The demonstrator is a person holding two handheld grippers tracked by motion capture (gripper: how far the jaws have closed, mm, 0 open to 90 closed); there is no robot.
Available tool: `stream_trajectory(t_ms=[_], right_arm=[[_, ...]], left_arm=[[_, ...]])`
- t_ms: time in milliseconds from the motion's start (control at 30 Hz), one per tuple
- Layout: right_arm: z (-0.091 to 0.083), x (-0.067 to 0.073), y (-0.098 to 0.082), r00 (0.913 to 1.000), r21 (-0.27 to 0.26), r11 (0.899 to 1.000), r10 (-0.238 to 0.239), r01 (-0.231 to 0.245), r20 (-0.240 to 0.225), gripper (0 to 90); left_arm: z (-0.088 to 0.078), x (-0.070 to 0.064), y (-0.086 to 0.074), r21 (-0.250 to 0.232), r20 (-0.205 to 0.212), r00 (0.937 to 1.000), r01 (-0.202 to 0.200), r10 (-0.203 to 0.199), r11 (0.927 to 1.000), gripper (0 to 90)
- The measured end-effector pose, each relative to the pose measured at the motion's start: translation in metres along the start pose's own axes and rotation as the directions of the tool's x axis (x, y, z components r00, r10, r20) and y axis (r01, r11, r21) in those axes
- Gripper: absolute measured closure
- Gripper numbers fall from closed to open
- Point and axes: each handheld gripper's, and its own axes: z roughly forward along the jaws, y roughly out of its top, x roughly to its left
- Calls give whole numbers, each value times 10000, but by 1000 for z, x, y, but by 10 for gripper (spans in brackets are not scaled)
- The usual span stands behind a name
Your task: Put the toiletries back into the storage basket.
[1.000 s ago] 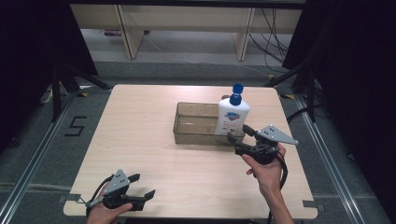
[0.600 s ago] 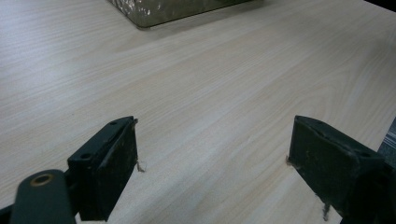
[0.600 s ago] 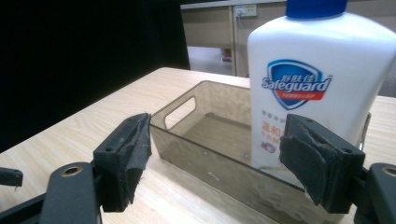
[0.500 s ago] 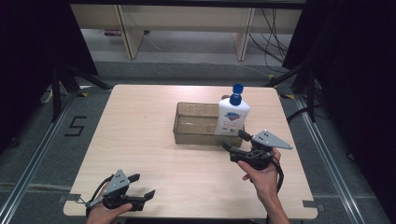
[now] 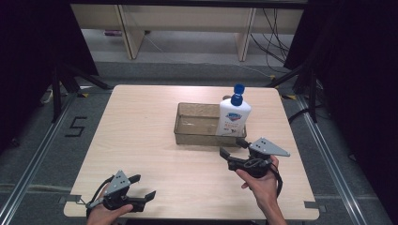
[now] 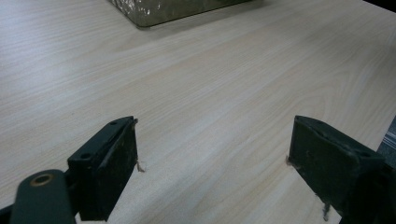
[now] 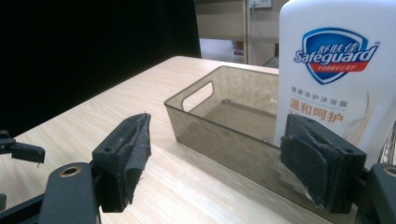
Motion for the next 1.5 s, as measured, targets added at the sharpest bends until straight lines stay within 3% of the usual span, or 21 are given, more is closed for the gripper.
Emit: stream_trajectory(t_ms=[167, 233, 267, 300, 333, 567, 633, 800, 833, 900, 933, 967, 1033, 1233, 1300, 1333, 1367, 1467, 1500], right_arm=[[-1, 1, -4, 9999, 77, 9999, -124, 124, -75, 244], [0, 3, -7, 9999, 82, 9999, 76, -75, -145, 243], [1, 2, -8, 9997, 28, 10000, -78, 79, -252, 242], [0, 5, -9, 9990, 157, 9994, 310, -305, -312, 242], [0, 3, -10, 9999, 215, 9997, -76, 79, -140, 240], [0, 6, -17, 9994, 276, 9996, 35, -25, -351, 229], [-1, 6, -19, 9993, 238, 9996, -142, 150, -347, 227], [-2, 9, -23, 9990, 402, 9991, 139, -122, -433, 202], [-1, 7, -24, 9990, 280, 9995, -163, 174, -405, 195], [-1, 9, -26, 9988, 388, 9992, 93, -74, -485, 175], [-1, 8, -27, 9993, 326, 9994, -121, 133, -350, 173], [-2, 11, -28, 9990, 511, 9984, 241, -222, -367, 173], [-3, 8, -29, 9993, 372, 9993, -90, 104, -364, 173], [-6, 11, -33, 9988, 588, 9978, 337, -316, -363, 166], [-6, 9, -35, 9991, 543, 9985, 91, -69, -404, 166], [-7, 12, -36, 9980, 583, 9973, 475, -450, -425, 166], [-6, 9, -36, 9989, 510, 9987, 113, -90, -460, 166], [-7, 8, -39, 9993, 554, 9985, 46, -25, -380, 166], [-7, 11, -40, 9979, 621, 9972, 455, -426, -460, 166]], left_arm=[[0, 0, 0, 35, -18, 10000, -6, 6, 10000, 149], [0, 0, 0, -2, -3, 10000, 29, -29, 10000, 149], [0, 0, 0, 4, 1, 10000, 22, -22, 10000, 149], [0, 0, 0, 46, -14, 10000, -23, 23, 10000, 149], [0, 0, 0, 43, -8, 10000, -21, 21, 10000, 149], [-1, 0, 0, 117, -87, 9999, -54, 55, 9999, 149], [-1, 0, 0, 110, -89, 9999, -72, 73, 9999, 149], [-1, 0, 1, 111, -85, 9999, -82, 83, 9999, 149], [-1, 0, 1, 107, -89, 9999, -79, 80, 9999, 149], [-2, 0, 0, 117, -88, 9999, -71, 72, 9999, 149], [-1, 0, 0, 117, -83, 9999, -76, 77, 9999, 149], [-1, 0, 1, 107, -88, 9999, -91, 92, 9999, 149], [-2, 0, 1, 114, -90, 9999, -96, 97, 9999, 149], [-1, 0, 0, 117, -91, 9999, -69, 70, 9999, 149], [-1, 0, 0, 118, -92, 9999, -71, 72, 9999, 149], [-1, 0, 1, 115, -97, 9999, -87, 88, 9999, 149], [-1, 0, 1, 113, -103, 9999, -85, 86, 9999, 149], [0, 0, 0, 43, 22, 10000, -57, 57, 10000, 149], [0, 0, 0, 33, 29, 10000, -75, 75, 10000, 149]])
